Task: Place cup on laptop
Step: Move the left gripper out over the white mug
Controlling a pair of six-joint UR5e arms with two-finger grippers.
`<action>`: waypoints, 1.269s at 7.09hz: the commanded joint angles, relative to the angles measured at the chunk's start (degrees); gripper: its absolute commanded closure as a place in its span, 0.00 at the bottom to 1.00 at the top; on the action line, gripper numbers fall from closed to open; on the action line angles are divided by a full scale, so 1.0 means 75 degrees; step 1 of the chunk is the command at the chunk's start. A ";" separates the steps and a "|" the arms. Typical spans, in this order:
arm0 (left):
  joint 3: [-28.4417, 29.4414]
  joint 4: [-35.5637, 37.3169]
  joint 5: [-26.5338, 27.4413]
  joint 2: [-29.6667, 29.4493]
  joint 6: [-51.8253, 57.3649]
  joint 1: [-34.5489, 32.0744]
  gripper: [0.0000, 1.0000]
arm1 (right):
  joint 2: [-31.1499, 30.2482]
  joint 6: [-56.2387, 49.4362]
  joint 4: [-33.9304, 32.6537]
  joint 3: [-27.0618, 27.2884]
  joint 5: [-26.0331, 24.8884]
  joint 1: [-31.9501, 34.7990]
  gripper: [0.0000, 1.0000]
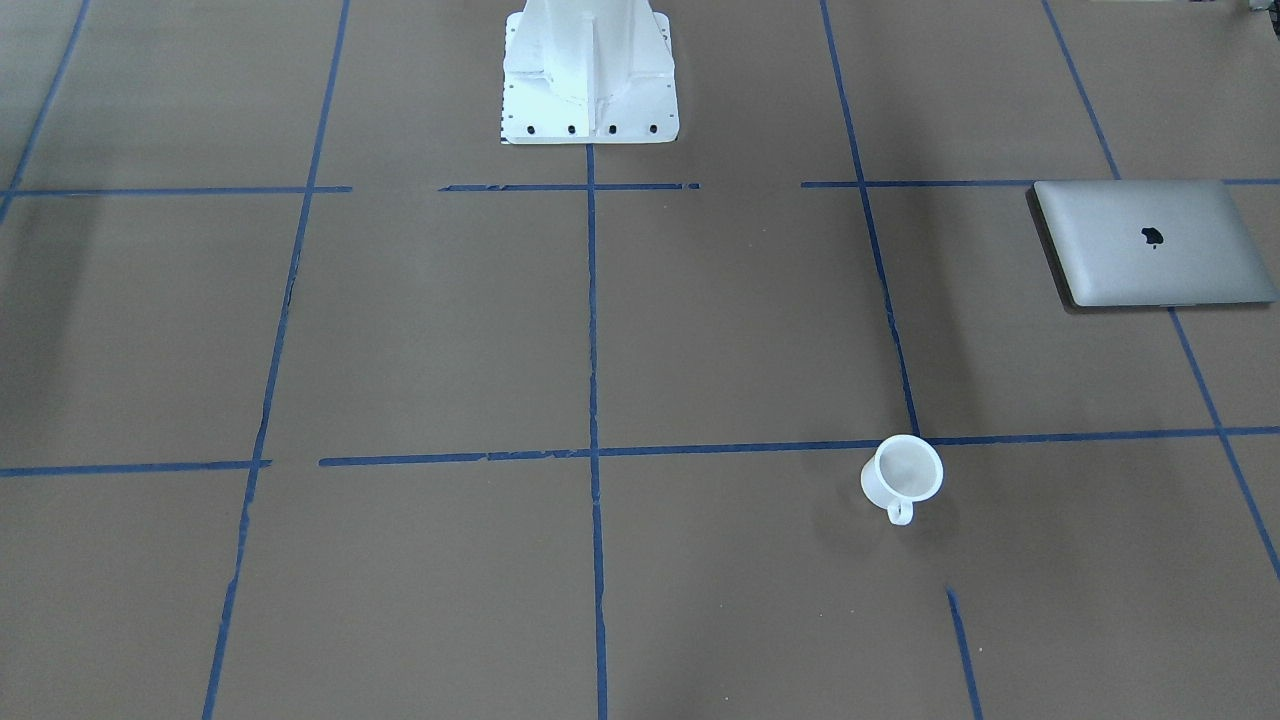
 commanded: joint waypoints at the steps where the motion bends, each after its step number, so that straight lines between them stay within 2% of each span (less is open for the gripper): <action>1: 0.0098 -0.0358 0.0045 -0.0906 -0.0721 0.0846 0.00 | 0.0000 0.0000 0.0000 0.0000 0.0001 0.0000 0.00; 3: 0.0530 -0.0357 0.0068 -0.2217 -0.1906 0.1972 0.01 | 0.0000 0.0000 0.0000 0.0000 0.0001 0.0000 0.00; 4: 0.0927 -0.0369 0.0474 -0.3047 -0.2746 0.2406 0.01 | 0.0000 0.0000 0.0000 0.0000 0.0001 0.0000 0.00; 5: 0.1557 -0.0392 0.0896 -0.3961 -0.3602 0.2932 0.01 | 0.0000 0.0000 0.0000 0.0000 -0.0011 0.0000 0.00; 7: 0.3010 -0.0474 0.0924 -0.5427 -0.4578 0.3416 0.01 | 0.0000 0.0000 0.0000 0.0000 0.0000 0.0000 0.00; 9: 0.4160 -0.0672 0.1541 -0.6416 -0.5131 0.3837 0.01 | 0.0000 -0.0012 0.0000 0.0000 0.0001 0.0000 0.00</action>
